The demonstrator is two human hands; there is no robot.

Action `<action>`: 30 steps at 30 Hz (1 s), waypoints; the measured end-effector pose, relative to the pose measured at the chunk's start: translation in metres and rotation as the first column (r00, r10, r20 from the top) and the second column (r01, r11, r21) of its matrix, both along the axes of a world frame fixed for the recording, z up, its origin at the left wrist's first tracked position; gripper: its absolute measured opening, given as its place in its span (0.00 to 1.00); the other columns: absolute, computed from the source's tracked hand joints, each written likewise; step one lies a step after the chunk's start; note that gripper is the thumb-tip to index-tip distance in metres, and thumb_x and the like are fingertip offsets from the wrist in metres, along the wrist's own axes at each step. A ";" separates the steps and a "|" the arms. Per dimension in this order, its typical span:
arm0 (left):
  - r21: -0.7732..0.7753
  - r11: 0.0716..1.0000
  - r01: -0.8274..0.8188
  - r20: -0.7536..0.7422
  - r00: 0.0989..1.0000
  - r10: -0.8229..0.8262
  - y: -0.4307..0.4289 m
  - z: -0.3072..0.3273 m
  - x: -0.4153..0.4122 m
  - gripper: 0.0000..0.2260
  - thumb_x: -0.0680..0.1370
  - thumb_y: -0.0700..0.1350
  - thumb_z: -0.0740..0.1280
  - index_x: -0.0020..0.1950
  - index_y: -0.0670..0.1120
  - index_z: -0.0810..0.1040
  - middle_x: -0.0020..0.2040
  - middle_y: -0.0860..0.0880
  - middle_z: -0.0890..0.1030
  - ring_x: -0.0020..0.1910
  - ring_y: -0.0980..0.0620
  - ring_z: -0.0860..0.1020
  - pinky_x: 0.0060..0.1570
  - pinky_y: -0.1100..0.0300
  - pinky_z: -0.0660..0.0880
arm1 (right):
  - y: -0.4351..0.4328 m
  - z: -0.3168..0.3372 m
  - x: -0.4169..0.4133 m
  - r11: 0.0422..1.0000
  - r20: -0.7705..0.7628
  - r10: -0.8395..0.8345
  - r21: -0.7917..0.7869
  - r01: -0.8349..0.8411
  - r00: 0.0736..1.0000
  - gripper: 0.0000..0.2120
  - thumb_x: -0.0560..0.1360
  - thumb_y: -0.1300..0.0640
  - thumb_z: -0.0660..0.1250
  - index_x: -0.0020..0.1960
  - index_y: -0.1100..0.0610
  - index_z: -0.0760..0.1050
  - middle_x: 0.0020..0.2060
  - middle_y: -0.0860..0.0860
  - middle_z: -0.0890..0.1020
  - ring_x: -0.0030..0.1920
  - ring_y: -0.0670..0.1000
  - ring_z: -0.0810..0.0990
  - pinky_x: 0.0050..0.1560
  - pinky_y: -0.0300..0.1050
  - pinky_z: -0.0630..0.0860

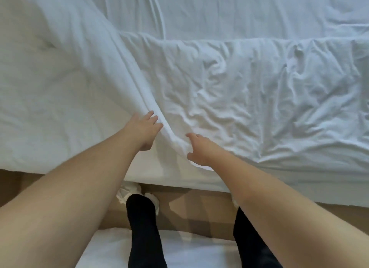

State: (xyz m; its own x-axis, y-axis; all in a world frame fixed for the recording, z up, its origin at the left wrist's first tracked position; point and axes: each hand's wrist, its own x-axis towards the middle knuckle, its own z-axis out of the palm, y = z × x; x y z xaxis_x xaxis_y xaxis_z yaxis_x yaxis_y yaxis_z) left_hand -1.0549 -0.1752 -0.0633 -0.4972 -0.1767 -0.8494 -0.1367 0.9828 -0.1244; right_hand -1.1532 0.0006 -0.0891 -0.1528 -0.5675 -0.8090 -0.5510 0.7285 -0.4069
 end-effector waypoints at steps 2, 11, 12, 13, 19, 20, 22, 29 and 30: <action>-0.016 0.999 0.035 -0.059 0.998 -0.036 -0.045 -0.008 0.007 0.29 0.78 0.37 0.58 0.77 0.48 0.53 0.78 0.48 0.52 0.79 0.48 0.44 0.71 0.44 0.57 | -0.057 -0.011 0.024 0.981 0.003 -0.175 -0.087 0.174 0.985 0.32 0.76 0.55 0.65 0.76 0.54 0.57 0.70 0.54 0.67 0.68 0.57 0.69 0.64 0.51 0.71; -0.184 0.983 0.011 -0.447 0.890 -0.094 -0.198 -0.045 0.103 0.32 0.75 0.38 0.63 0.77 0.46 0.54 0.78 0.44 0.54 0.77 0.44 0.54 0.72 0.38 0.52 | -0.225 -0.057 0.099 0.830 0.025 -0.513 -0.240 0.503 0.858 0.28 0.73 0.58 0.66 0.72 0.53 0.63 0.57 0.56 0.79 0.57 0.60 0.77 0.54 0.50 0.75; -0.195 0.981 -0.017 -0.504 0.860 -0.085 -0.208 -0.041 0.103 0.33 0.75 0.38 0.63 0.78 0.46 0.52 0.78 0.43 0.52 0.77 0.43 0.52 0.72 0.38 0.52 | -0.222 -0.049 0.106 0.900 -0.032 -0.379 -0.247 0.360 0.925 0.28 0.73 0.58 0.64 0.72 0.52 0.63 0.56 0.57 0.79 0.56 0.61 0.77 0.51 0.49 0.74; -0.196 0.980 -0.013 -0.523 0.847 -0.094 -0.216 -0.036 0.097 0.35 0.76 0.38 0.62 0.79 0.48 0.48 0.79 0.43 0.48 0.78 0.43 0.48 0.73 0.38 0.50 | -0.217 -0.040 0.112 0.948 -0.091 -0.228 -0.246 0.200 0.969 0.28 0.74 0.58 0.63 0.73 0.51 0.62 0.56 0.57 0.79 0.56 0.62 0.77 0.49 0.49 0.73; -0.185 0.805 0.563 -0.124 0.800 -0.588 -0.234 -0.011 0.061 0.24 0.78 0.46 0.63 0.73 0.56 0.64 0.75 0.46 0.63 0.77 0.42 0.55 0.70 0.31 0.42 | -0.194 0.009 0.130 0.900 -0.210 0.342 -0.208 -0.384 0.916 0.25 0.75 0.61 0.58 0.71 0.50 0.62 0.45 0.51 0.74 0.46 0.57 0.76 0.40 0.47 0.67; -0.203 0.774 0.600 -0.045 0.784 -0.619 -0.236 -0.005 0.064 0.18 0.77 0.46 0.64 0.67 0.55 0.72 0.66 0.48 0.73 0.71 0.45 0.66 0.70 0.32 0.44 | -0.195 0.008 0.130 0.900 -0.216 0.341 -0.204 -0.384 0.915 0.25 0.75 0.62 0.58 0.70 0.50 0.61 0.44 0.50 0.74 0.45 0.57 0.76 0.38 0.47 0.67; -0.220 0.782 0.584 0.042 0.806 -0.590 -0.239 0.007 0.077 0.12 0.77 0.42 0.63 0.58 0.51 0.78 0.54 0.52 0.79 0.57 0.49 0.77 0.68 0.44 0.62 | -0.199 0.004 0.132 0.902 -0.251 0.318 -0.216 -0.373 0.914 0.23 0.75 0.62 0.59 0.68 0.49 0.61 0.44 0.51 0.76 0.43 0.57 0.77 0.34 0.47 0.66; 0.050 0.997 -0.056 -0.101 0.993 0.061 -0.226 -0.001 0.206 0.20 0.76 0.51 0.63 0.67 0.47 0.67 0.56 0.46 0.78 0.54 0.44 0.78 0.46 0.56 0.71 | -0.197 -0.018 0.166 0.949 -0.308 0.242 -0.123 -0.290 0.920 0.18 0.74 0.59 0.63 0.61 0.51 0.62 0.40 0.50 0.77 0.33 0.54 0.73 0.31 0.45 0.63; 0.087 0.990 -0.109 -0.047 0.992 0.114 -0.223 -0.011 0.218 0.21 0.76 0.49 0.64 0.67 0.47 0.66 0.56 0.46 0.76 0.55 0.43 0.77 0.49 0.54 0.73 | -0.197 -0.025 0.172 0.945 -0.332 0.279 -0.071 -0.319 0.901 0.16 0.75 0.59 0.63 0.60 0.53 0.63 0.44 0.51 0.77 0.37 0.55 0.75 0.33 0.45 0.65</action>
